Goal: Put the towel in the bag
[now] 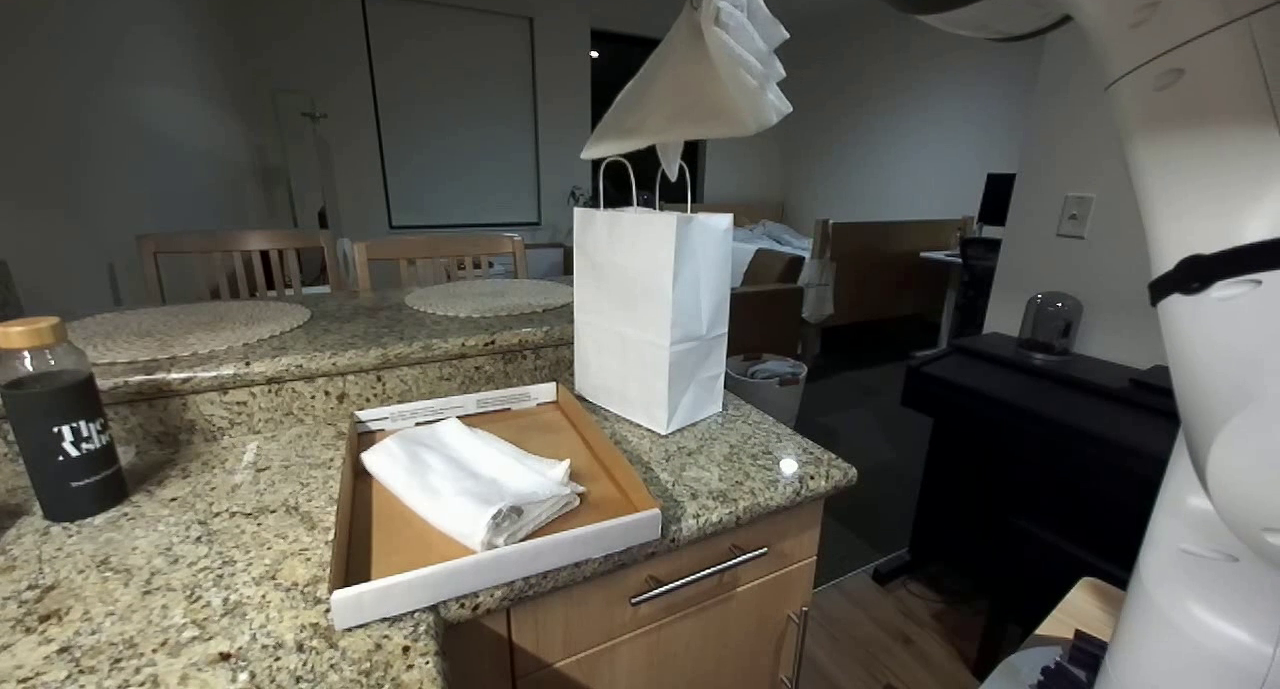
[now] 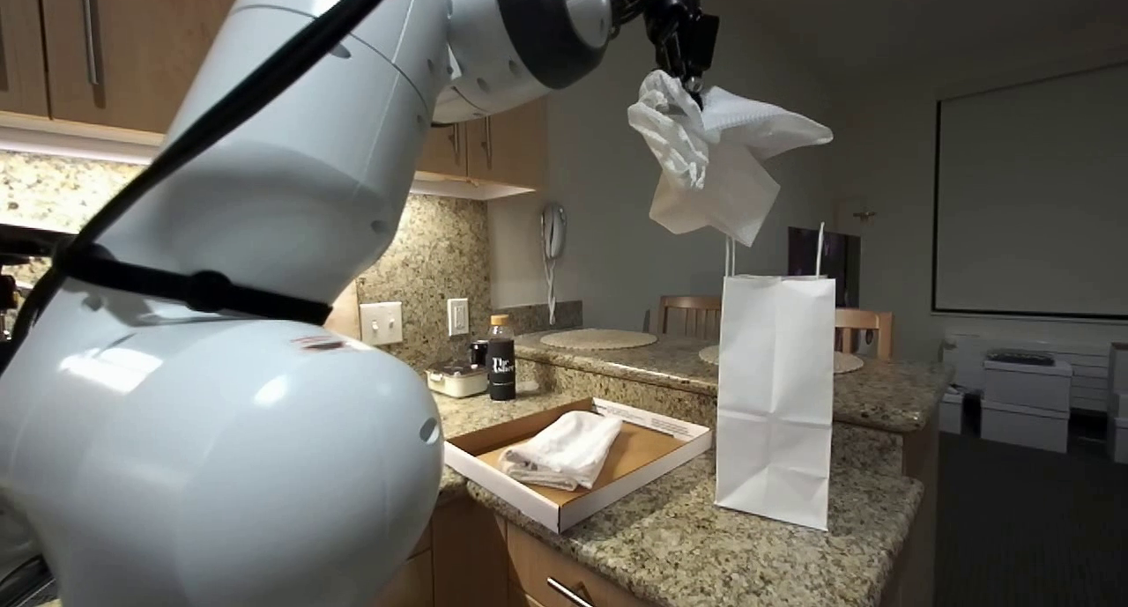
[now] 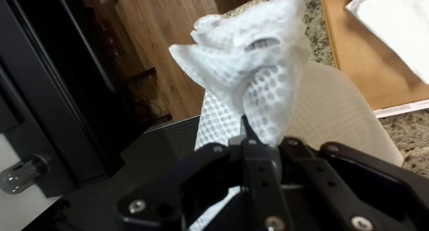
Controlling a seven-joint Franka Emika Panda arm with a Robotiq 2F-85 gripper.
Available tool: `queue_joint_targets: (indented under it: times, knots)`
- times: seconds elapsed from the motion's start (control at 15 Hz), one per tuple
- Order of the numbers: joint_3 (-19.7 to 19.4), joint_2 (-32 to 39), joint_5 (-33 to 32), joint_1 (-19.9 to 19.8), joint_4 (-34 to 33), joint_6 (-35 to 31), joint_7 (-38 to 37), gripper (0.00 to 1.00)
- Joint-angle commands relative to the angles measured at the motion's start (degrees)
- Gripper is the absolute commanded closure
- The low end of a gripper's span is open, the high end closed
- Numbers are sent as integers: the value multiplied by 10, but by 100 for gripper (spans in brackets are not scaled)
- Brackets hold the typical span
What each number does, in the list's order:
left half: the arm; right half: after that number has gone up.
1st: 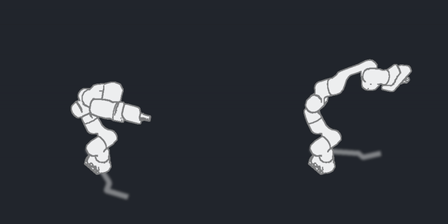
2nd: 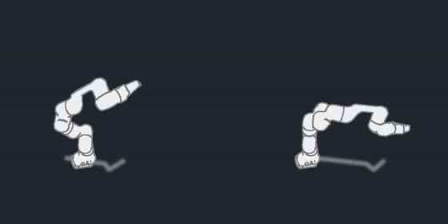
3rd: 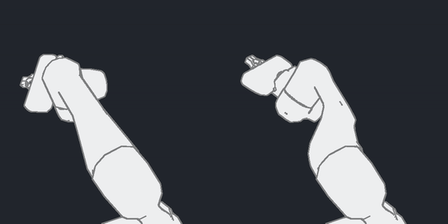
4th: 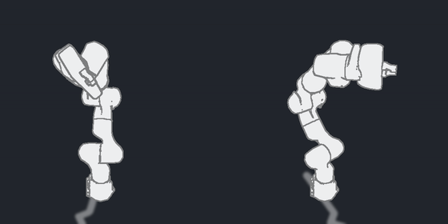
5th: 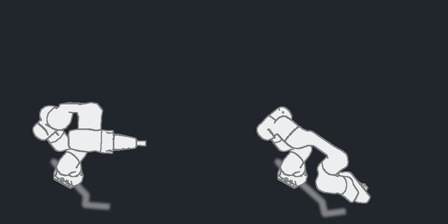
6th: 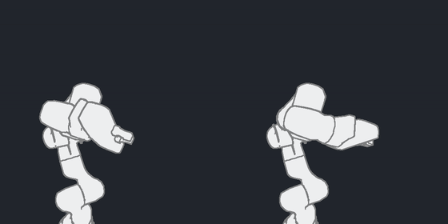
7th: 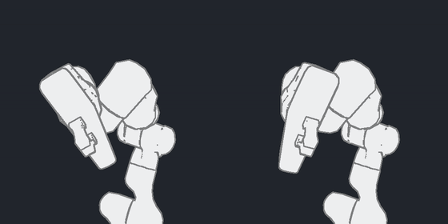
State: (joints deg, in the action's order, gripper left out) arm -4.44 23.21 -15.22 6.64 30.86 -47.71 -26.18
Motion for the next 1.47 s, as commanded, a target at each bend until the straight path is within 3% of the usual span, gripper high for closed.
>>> queue_joint_targets:
  times: [0.0,0.07,0.13,0.33,0.4,0.6,0.67,0.8,0.93,1.07,1.4]
  knots:
    - [12,8,93,-27,-25,9,-69,93]
    - [13,8,116,-31,-26,7,-87,93]
    - [11,48,146,-38,-100,38,-111,93]
    - [24,63,226,-62,-127,26,-198,93]
    - [25,34,252,-65,-74,-14,-232,93]
    - [28,42,305,-75,-80,-55,-319,93]
    - [34,75,319,-147,-125,-47,-289,93]
    - [25,47,300,-167,-79,-71,-282,93]
    - [19,40,264,-156,-93,-69,-260,93]
    - [25,45,276,-177,-81,-70,-259,91]
    - [25,39,267,-157,-84,-69,-259,91]
